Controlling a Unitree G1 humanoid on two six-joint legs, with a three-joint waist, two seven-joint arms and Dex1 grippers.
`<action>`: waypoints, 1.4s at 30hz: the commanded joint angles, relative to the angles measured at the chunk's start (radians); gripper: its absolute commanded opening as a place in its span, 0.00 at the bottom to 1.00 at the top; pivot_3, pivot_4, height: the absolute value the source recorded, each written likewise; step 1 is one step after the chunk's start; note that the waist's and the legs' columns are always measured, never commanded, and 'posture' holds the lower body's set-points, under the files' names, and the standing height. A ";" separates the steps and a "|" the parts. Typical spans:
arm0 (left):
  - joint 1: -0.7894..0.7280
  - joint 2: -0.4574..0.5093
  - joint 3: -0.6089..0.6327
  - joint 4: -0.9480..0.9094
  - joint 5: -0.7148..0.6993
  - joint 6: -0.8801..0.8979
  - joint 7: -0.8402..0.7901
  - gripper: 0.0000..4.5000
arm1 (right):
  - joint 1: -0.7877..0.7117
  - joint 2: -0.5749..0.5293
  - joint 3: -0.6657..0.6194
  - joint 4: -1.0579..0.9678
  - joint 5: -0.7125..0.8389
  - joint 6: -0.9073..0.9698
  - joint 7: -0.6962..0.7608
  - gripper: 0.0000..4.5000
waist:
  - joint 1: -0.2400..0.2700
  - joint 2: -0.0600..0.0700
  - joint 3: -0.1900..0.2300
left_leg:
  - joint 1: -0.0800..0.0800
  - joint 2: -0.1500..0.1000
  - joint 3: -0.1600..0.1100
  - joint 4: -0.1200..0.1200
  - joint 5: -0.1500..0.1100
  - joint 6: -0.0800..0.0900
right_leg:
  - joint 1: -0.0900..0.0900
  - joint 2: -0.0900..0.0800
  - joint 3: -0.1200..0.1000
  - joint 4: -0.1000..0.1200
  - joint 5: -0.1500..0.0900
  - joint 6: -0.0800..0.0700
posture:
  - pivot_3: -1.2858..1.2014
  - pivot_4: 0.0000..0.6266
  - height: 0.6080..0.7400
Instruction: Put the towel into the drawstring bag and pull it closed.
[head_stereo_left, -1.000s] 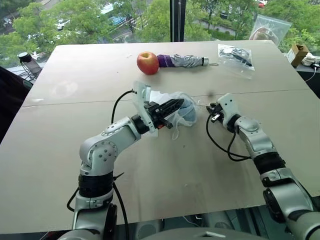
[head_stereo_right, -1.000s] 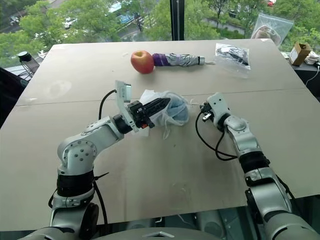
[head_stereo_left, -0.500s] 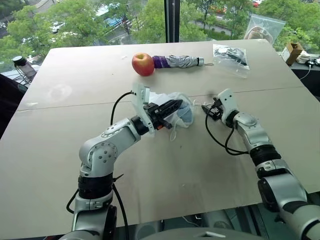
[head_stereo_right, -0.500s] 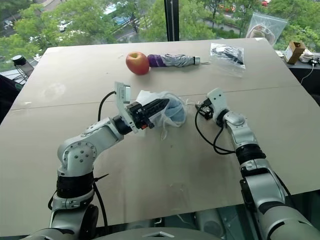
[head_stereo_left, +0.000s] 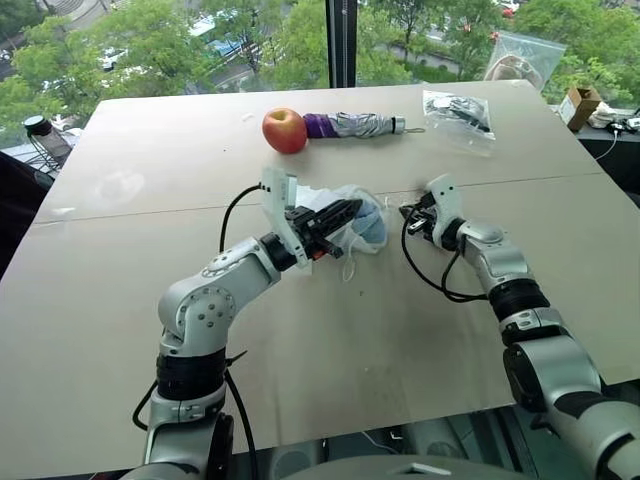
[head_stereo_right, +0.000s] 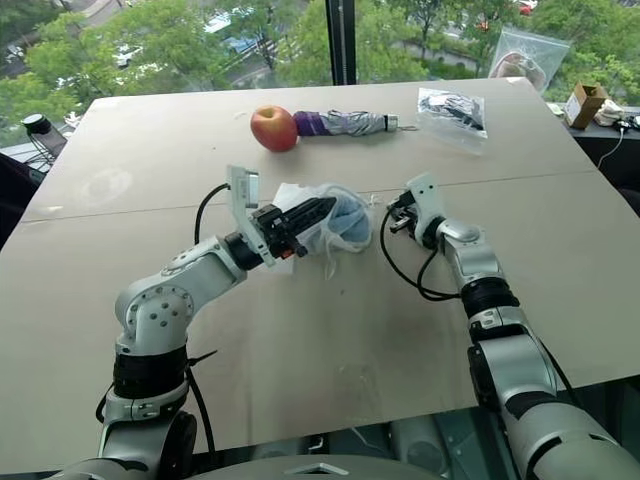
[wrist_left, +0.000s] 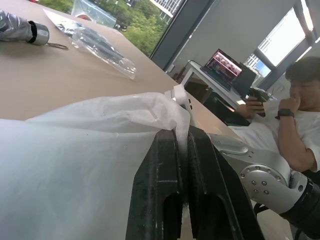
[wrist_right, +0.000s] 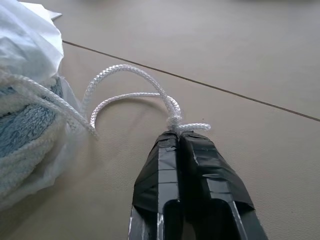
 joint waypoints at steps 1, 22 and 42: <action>0.001 -0.002 0.000 -0.059 -0.003 -0.020 -0.004 0.00 | -0.009 0.024 -0.012 0.041 -0.019 -0.038 -0.068 0.01 | -0.001 0.000 0.000 | 0.000 0.000 0.000 0.000 0.000 0.000 | 0.000 0.000 0.000 0.000 0.000 0.000 | 0.52 0.24 1.00; -0.002 0.001 -0.013 -0.041 0.016 -0.020 -0.027 0.00 | 0.187 -0.125 -0.134 -0.467 0.093 0.103 -0.105 0.01 | 0.009 0.000 0.001 | -0.003 0.000 -0.002 -0.002 0.001 -0.002 | 0.000 -0.001 -0.001 -0.004 0.001 -0.001 | 0.52 0.24 1.00; -0.007 0.002 -0.039 -0.033 0.038 -0.019 -0.056 0.00 | 0.158 -0.215 -0.066 -0.358 0.125 0.164 0.088 0.83 | 0.009 0.000 0.001 | -0.002 -0.001 -0.002 -0.002 0.001 -0.001 | 0.000 0.001 -0.001 -0.004 0.001 -0.001 | 0.52 0.24 1.00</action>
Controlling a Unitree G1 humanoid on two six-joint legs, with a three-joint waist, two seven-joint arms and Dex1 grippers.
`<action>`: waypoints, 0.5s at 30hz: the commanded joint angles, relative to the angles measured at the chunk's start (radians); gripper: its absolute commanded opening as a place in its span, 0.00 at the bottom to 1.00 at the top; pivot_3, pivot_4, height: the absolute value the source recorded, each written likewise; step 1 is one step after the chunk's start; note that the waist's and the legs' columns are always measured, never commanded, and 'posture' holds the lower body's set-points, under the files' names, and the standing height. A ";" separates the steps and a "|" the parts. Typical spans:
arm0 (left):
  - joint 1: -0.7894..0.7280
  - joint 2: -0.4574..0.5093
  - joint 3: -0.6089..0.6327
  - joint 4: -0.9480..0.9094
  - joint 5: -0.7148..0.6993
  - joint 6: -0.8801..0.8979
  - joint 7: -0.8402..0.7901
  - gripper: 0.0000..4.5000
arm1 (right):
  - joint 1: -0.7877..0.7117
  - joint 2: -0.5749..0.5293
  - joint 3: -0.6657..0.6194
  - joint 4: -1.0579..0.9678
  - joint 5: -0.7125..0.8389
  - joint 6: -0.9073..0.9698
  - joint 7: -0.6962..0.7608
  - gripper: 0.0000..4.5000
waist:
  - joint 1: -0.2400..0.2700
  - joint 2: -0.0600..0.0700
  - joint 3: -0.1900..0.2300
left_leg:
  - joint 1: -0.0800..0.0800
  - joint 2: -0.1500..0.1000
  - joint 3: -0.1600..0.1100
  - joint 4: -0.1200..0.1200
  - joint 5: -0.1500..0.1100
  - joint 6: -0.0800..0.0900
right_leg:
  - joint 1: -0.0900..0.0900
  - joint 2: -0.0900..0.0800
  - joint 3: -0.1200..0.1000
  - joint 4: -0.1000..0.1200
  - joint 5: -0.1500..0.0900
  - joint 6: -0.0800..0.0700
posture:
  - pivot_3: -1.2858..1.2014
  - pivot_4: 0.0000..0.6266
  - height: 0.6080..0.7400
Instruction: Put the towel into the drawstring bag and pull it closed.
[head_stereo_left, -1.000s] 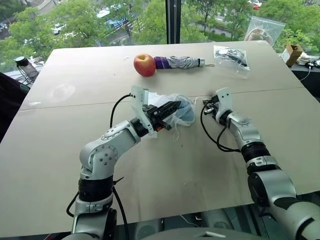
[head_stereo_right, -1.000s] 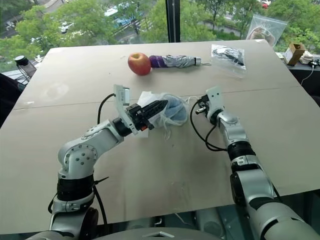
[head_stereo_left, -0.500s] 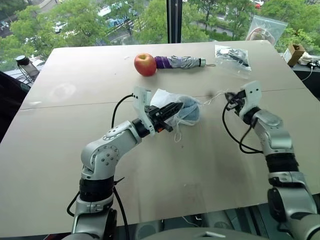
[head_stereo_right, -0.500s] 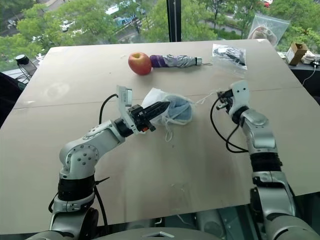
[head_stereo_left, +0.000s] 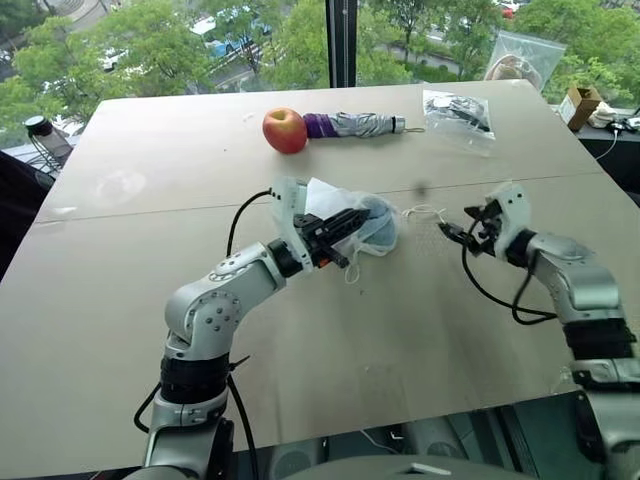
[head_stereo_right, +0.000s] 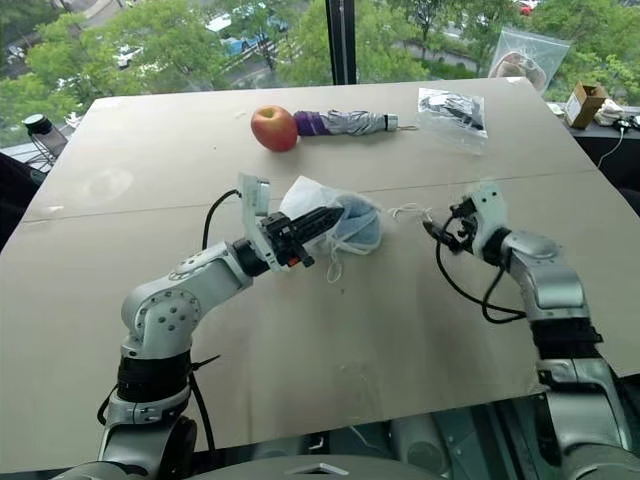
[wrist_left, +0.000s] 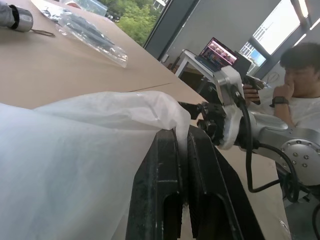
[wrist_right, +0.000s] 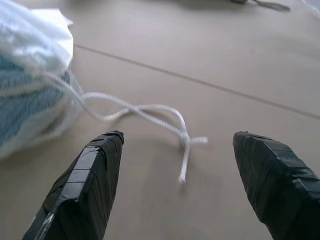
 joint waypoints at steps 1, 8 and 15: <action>-0.019 0.003 0.003 -0.026 0.002 -0.018 -0.014 0.00 | -0.073 0.031 0.007 0.155 -0.031 -0.102 0.002 0.83 | 0.003 0.000 0.000 | 0.000 0.000 0.000 0.000 0.000 0.000 | 0.000 0.000 0.000 0.000 0.000 0.000 | 0.52 0.24 1.00; -0.025 0.009 0.008 -0.027 0.009 -0.020 -0.016 0.00 | -0.181 0.068 0.012 0.556 -0.093 -0.247 -0.003 0.83 | 0.004 -0.001 0.000 | -0.002 -0.001 0.001 0.000 0.000 0.000 | 0.001 -0.002 0.001 -0.005 0.000 0.000 | 0.52 0.24 1.00; -0.012 0.012 0.019 -0.036 0.007 -0.022 -0.005 0.00 | -0.181 0.075 0.007 0.596 -0.100 -0.294 0.038 0.32 | 0.005 -0.001 0.000 | 0.002 -0.001 0.000 0.002 0.000 0.000 | 0.004 -0.002 0.001 -0.001 0.000 0.000 | 0.52 0.24 1.00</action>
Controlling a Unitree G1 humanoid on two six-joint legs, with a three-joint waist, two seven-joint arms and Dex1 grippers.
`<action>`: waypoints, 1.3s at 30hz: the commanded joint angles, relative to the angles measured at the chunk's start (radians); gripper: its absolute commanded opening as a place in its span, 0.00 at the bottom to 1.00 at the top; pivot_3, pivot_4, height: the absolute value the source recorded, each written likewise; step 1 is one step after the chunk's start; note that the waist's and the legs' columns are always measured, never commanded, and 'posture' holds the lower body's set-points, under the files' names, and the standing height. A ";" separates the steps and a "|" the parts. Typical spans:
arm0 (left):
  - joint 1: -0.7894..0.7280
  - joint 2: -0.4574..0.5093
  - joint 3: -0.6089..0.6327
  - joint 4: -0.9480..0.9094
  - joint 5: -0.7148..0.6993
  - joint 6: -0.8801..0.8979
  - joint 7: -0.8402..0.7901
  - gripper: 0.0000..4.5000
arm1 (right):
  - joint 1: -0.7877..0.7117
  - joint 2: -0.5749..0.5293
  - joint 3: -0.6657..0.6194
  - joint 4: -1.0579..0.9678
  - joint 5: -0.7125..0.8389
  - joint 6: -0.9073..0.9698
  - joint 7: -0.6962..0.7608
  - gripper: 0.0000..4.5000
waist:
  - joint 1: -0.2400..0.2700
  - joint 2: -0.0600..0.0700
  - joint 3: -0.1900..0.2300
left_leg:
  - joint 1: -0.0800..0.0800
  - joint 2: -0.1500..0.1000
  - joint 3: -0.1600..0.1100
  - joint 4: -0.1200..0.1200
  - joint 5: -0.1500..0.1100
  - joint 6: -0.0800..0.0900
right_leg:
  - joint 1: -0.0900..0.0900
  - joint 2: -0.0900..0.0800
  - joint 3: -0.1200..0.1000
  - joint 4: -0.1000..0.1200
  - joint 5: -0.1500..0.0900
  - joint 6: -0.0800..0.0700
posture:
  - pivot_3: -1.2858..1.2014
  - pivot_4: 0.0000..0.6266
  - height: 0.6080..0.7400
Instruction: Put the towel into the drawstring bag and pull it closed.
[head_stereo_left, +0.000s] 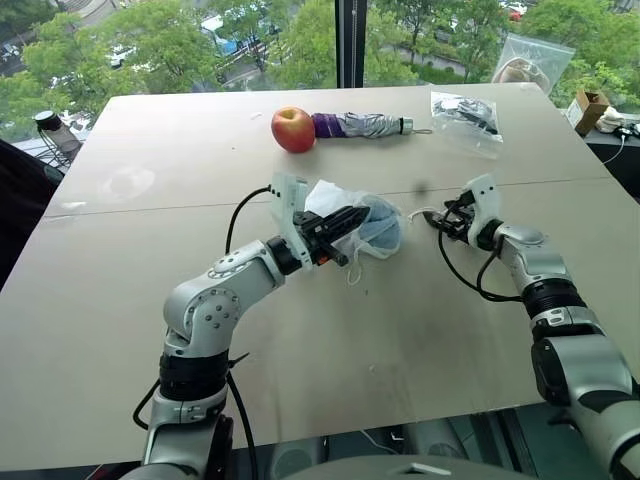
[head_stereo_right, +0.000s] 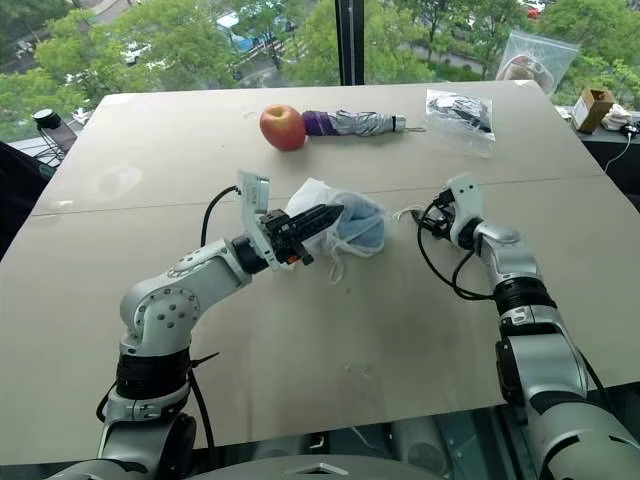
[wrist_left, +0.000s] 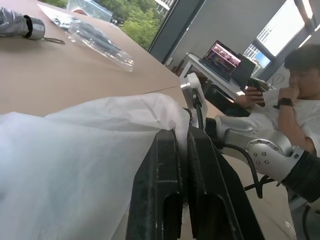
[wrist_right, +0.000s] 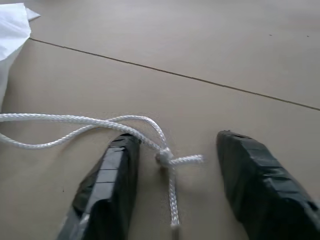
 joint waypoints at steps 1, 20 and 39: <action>0.001 -0.003 0.013 -0.043 0.000 -0.022 0.003 0.00 | 0.033 -0.003 0.009 0.015 -0.017 0.002 0.028 0.27 | -0.002 0.000 0.000 | 0.000 0.000 0.000 0.000 0.000 0.000 | 0.000 0.000 0.000 0.000 0.000 0.000 | 0.52 0.24 1.00; 0.001 -0.012 0.003 -0.031 0.014 -0.029 -0.004 0.00 | 0.115 0.003 0.056 -0.180 -0.051 -0.011 0.079 0.64 | -0.008 0.000 0.000 | 0.001 0.001 0.000 -0.002 0.000 0.000 | -0.001 0.001 0.000 0.000 0.000 0.000 | 0.52 0.24 1.00; -0.005 0.001 0.006 -0.033 0.014 -0.019 -0.011 0.00 | 0.008 0.055 0.011 0.047 -0.058 -0.125 0.033 0.02 | -0.012 0.000 0.000 | 0.002 0.001 0.001 -0.001 0.000 0.000 | -0.001 0.001 0.002 0.001 0.000 0.000 | 0.52 0.24 1.00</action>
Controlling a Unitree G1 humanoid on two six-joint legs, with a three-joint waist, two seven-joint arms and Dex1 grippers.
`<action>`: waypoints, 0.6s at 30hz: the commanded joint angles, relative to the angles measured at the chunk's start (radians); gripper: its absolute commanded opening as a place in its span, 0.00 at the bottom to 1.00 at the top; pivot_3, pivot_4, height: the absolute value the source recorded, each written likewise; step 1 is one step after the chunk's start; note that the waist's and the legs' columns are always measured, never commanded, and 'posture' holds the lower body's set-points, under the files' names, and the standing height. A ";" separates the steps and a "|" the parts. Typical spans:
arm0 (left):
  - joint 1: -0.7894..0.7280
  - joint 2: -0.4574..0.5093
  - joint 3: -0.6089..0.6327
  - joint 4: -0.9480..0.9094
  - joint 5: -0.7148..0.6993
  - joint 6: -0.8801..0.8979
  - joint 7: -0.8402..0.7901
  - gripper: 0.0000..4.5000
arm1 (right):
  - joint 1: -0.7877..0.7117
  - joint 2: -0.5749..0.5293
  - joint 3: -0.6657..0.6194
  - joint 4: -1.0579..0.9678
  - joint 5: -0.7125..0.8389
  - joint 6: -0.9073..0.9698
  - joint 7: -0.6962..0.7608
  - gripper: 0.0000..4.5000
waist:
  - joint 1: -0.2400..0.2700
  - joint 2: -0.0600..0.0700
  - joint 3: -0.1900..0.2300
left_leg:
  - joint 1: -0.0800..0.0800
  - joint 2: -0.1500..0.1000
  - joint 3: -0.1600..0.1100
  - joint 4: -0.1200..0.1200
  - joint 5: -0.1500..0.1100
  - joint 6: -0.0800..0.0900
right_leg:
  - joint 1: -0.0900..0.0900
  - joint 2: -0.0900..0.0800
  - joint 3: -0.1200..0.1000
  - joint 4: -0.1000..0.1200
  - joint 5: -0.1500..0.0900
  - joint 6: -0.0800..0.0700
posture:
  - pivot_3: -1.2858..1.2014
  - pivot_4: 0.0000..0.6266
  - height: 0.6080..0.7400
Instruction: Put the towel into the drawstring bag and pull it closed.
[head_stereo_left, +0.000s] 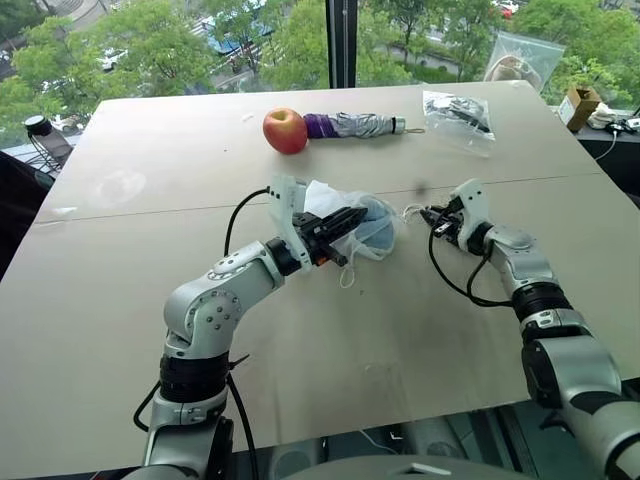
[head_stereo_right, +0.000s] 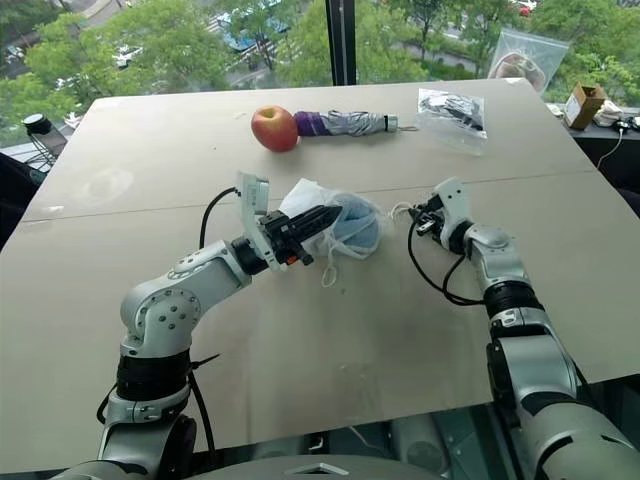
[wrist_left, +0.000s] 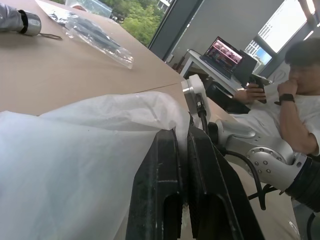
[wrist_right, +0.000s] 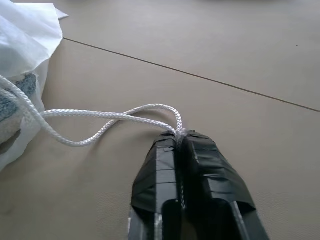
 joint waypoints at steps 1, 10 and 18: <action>-0.015 0.007 0.006 -0.030 -0.004 -0.013 -0.016 0.00 | 0.014 -0.001 0.006 0.013 -0.015 -0.009 -0.003 0.02 | 0.000 0.000 0.000 | 0.000 0.000 0.000 0.000 0.000 0.000 | 0.000 0.000 0.000 0.000 0.000 0.000 | 0.52 0.24 1.00; -0.017 0.004 0.004 -0.027 -0.009 0.002 -0.007 0.00 | 0.067 0.043 -0.171 -0.353 0.280 0.222 0.010 0.02 | 0.005 0.001 0.001 | -0.003 0.001 -0.001 0.000 0.000 0.000 | -0.002 -0.001 -0.001 0.000 0.000 0.000 | 0.52 0.24 1.00; -0.066 -0.038 0.049 -0.027 -0.052 0.006 0.053 0.00 | -0.022 0.143 -0.529 -0.816 1.122 0.638 -0.185 0.02 | 0.014 0.006 0.005 | -0.006 0.002 -0.003 -0.001 0.000 0.000 | -0.004 -0.001 -0.004 0.000 0.000 0.000 | 0.52 0.24 1.00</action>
